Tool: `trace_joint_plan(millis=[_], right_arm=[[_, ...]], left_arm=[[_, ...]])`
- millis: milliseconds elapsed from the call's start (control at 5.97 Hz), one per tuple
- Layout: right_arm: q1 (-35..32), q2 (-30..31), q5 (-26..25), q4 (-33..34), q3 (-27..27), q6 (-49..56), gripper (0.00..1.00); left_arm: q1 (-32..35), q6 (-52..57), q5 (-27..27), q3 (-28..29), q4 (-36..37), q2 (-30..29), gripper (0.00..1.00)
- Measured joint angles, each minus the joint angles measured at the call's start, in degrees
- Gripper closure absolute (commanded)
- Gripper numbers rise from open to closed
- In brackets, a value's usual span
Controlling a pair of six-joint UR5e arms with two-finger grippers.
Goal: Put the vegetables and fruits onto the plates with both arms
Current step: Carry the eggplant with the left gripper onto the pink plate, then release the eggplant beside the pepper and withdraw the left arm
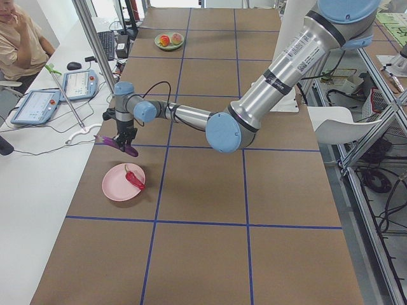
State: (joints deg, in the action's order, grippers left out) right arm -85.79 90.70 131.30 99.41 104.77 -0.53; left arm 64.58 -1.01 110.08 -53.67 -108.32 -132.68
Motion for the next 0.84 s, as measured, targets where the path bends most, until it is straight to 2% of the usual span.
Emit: trace_joint_plan(millis=[168, 335, 503, 838], right_arm=[[0.01, -0.02, 0.0, 0.0, 0.0, -0.03, 0.0], [0.01, -0.04, 0.0, 0.0, 0.0, -0.07, 0.0], [0.01, -0.04, 0.03, 0.0, 0.02, -0.08, 0.0], [0.01, -0.04, 0.36, -0.03, 0.08, -0.09, 0.0]], left_arm=[[2.67, 7.3, -0.11, 3.54, -1.79, 0.13, 1.0], [4.07, 11.34, -0.9, 5.98, -3.68, 1.01, 0.54], [4.48, 12.81, -1.87, 7.08, -6.69, 3.05, 0.02], [4.39, 12.14, -2.42, 6.96, -10.0, 5.83, 0.01]])
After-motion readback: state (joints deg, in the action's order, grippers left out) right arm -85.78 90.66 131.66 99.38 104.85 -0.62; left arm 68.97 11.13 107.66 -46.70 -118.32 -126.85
